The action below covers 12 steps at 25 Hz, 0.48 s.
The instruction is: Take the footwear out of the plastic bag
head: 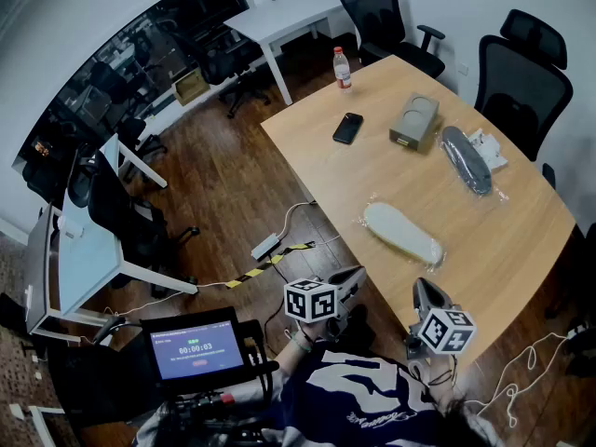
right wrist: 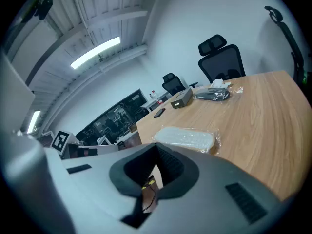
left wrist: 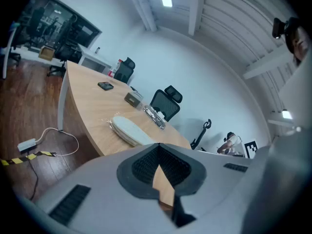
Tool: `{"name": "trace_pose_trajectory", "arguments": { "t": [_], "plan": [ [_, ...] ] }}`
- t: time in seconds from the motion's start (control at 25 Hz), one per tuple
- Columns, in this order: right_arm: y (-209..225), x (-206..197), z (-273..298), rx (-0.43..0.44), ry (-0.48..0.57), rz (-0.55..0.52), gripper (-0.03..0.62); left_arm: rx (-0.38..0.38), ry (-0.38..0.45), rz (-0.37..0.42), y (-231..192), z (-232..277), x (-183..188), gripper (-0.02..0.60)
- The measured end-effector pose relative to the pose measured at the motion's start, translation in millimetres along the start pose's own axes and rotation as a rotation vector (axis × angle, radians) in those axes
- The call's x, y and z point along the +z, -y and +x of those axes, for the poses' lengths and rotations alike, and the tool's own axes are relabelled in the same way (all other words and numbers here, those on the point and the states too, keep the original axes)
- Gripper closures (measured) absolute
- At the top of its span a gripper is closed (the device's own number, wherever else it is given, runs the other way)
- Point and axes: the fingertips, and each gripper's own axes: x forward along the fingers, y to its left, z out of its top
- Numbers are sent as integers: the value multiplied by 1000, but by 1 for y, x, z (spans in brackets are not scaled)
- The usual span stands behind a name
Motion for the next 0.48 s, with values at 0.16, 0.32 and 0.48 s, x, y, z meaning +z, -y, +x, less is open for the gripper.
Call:
{"name": "trace_pose_trajectory", "arguments": {
  "t": [0.16, 0.32, 0.48],
  "plan": [
    [1, 7, 48, -1, -10, 78, 598, -4, -17, -67, -57, 14, 22, 578],
    [8, 12, 76, -88, -34, 63, 597, -2, -62, -111, -102, 38, 40, 571],
    [26, 18, 94, -182, -95, 6, 597, 22, -140, -146, -126, 55, 32, 531]
  ]
}}
